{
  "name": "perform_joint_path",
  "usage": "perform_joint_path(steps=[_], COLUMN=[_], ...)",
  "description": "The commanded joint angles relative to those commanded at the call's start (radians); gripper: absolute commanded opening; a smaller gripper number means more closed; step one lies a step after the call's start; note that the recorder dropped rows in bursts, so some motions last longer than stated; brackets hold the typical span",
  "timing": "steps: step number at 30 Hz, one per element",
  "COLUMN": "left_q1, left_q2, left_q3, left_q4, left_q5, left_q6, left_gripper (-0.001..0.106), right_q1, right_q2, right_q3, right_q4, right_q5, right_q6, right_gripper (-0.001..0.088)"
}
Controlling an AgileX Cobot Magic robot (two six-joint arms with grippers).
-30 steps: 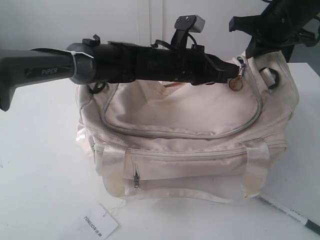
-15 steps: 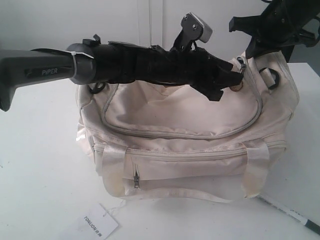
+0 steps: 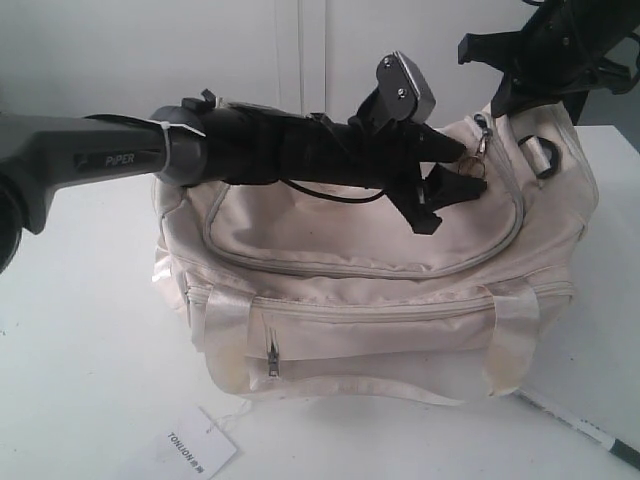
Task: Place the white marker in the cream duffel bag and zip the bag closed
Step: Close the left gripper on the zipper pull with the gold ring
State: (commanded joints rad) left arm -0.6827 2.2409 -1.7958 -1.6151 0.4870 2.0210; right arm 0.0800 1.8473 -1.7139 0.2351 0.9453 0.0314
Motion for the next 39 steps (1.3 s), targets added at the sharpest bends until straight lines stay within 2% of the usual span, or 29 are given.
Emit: perform_joint_path(steps=[5, 7, 15, 17, 20, 29, 39], left_q1=[-0.007, -0.007, -0.008, -0.008, -0.008, -0.008, -0.008], left_q2=[0.002, 0.002, 0.002, 0.002, 0.002, -0.045, -0.089], left_q3=[-0.002, -0.004, -0.004, -0.004, -0.004, -0.004, -0.004], left_q4=[-0.002, -0.016, -0.047, -0.047, -0.054, -0.052, -0.052], left_q5=[-0.028, -0.036, -0.048, -0.048, -0.046, -0.044, -0.005], left_q6=[0.000, 0.000, -0.009, -0.009, -0.041, -0.300, -0.581], left_gripper=[0.063, 0.057, 0.007, 0.000, 0.000, 0.000, 0.000], right_q1=[0.000, 0.000, 0.000, 0.000, 0.000, 0.000, 0.000], right_q2=[0.000, 0.000, 0.000, 0.000, 0.000, 0.000, 0.000], right_q3=[0.000, 0.000, 0.000, 0.000, 0.000, 0.000, 0.000], right_q4=[0.000, 0.000, 0.000, 0.000, 0.000, 0.000, 0.079], right_q5=[0.000, 0.000, 0.000, 0.002, 0.002, -0.007, -0.027], right_q6=[0.000, 0.000, 0.000, 0.000, 0.000, 0.000, 0.000], right_gripper=[0.0000, 0.0000, 0.0000, 0.0000, 0.0000, 0.0000, 0.0000])
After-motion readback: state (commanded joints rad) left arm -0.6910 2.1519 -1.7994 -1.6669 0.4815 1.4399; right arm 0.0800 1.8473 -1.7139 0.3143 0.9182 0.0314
